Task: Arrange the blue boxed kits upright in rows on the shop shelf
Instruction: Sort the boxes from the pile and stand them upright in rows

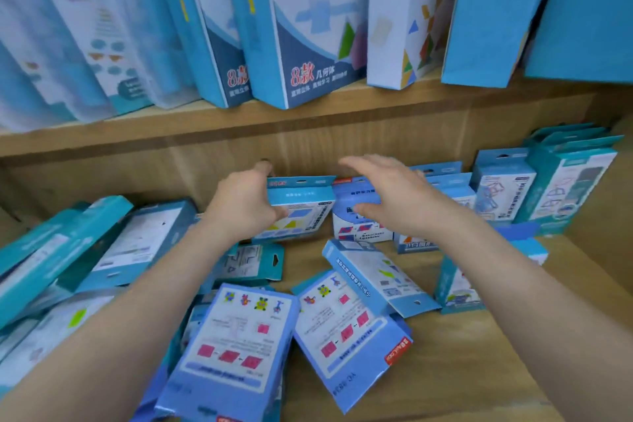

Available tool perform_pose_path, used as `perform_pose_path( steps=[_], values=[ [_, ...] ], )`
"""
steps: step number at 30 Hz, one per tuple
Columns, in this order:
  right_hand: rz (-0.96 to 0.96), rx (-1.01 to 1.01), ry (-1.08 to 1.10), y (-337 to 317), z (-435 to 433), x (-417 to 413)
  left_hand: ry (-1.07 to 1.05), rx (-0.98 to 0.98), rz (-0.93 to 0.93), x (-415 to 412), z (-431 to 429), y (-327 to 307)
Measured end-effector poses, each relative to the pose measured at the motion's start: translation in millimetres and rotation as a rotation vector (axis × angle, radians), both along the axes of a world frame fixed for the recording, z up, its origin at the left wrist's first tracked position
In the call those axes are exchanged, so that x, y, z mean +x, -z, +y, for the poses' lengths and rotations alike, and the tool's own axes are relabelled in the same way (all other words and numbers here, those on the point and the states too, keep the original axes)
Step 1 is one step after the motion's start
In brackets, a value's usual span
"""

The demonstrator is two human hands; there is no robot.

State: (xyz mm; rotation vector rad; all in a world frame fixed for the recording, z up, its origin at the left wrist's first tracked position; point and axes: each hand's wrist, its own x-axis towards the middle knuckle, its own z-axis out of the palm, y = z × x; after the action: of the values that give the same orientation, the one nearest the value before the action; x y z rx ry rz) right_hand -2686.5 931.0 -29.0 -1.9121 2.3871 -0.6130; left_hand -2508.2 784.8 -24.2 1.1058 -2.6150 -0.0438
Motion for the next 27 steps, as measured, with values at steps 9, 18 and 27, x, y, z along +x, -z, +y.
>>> perform_pose_path(
  steps=[9,18,27],
  values=[
    [0.254,0.147,-0.013,30.8,-51.9,-7.0,-0.051,0.288,0.072,-16.9,-19.5,46.6],
    [0.344,0.029,-0.002,39.1,-58.9,1.9,-0.05,-0.155,-0.134,-12.3,-17.9,43.7],
    [0.493,0.101,-0.167,46.5,-78.5,15.7,0.314,-0.269,-0.892,18.9,-34.2,62.4]
  ],
)
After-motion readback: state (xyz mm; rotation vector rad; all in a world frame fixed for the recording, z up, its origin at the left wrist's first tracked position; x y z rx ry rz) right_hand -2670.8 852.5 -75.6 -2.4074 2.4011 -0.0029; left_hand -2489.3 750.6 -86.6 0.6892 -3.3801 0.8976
